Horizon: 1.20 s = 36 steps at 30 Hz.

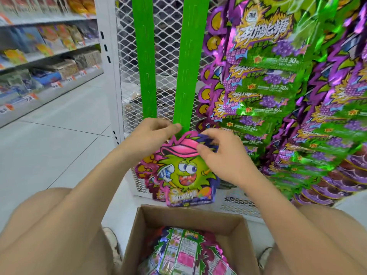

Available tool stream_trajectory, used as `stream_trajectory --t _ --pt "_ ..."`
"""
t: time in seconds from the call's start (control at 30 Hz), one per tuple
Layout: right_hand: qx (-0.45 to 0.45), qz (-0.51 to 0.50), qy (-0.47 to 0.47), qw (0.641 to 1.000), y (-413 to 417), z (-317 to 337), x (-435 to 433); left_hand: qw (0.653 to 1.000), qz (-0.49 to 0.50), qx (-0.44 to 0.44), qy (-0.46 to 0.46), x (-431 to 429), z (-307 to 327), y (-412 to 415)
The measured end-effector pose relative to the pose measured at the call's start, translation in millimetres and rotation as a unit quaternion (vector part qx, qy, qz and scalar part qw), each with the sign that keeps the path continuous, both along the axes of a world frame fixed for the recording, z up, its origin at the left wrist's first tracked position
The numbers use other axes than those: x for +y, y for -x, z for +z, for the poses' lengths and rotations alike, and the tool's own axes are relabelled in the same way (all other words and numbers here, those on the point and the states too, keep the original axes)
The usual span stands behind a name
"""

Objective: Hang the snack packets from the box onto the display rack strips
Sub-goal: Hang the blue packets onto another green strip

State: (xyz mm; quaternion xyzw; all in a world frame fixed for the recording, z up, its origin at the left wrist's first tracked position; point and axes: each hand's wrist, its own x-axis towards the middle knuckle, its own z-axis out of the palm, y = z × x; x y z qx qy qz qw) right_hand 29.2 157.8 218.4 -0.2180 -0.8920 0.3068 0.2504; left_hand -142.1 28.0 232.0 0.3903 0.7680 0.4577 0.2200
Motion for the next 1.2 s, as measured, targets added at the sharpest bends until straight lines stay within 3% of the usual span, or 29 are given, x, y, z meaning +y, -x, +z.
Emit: stream_trajectory --t 0.13,0.23,0.53,0.8,0.87,0.93,1.1,1.2 --pt "0.088 -0.057 -0.030 0.994 8 6 -9 0.999 0.012 -0.041 0.022 -5 11 -5" --pt "0.104 -0.082 -0.037 0.990 15 7 -9 0.997 0.010 -0.068 0.029 -7 12 -5" --pt "0.035 -0.056 -0.039 0.997 23 -7 -1 0.995 -0.074 -0.070 0.015 -6 10 -6" --pt "-0.017 -0.056 -0.042 0.997 20 -22 -4 0.999 -0.035 -0.032 0.013 -7 1 0" --pt "-0.052 -0.052 -0.062 0.995 19 -23 -3 0.999 -0.030 0.016 0.001 -6 0 -2" --pt "-0.061 -0.055 -0.074 0.994 15 -24 -3 0.992 -0.040 0.118 -0.028 -5 -4 -7" --pt "0.024 -0.107 -0.186 0.976 -4 -21 -12 0.921 0.005 0.389 -0.004 -9 -29 -16" --pt "0.025 -0.057 -0.164 0.985 -18 -28 -20 0.884 0.045 0.465 0.000 -15 -45 -28"
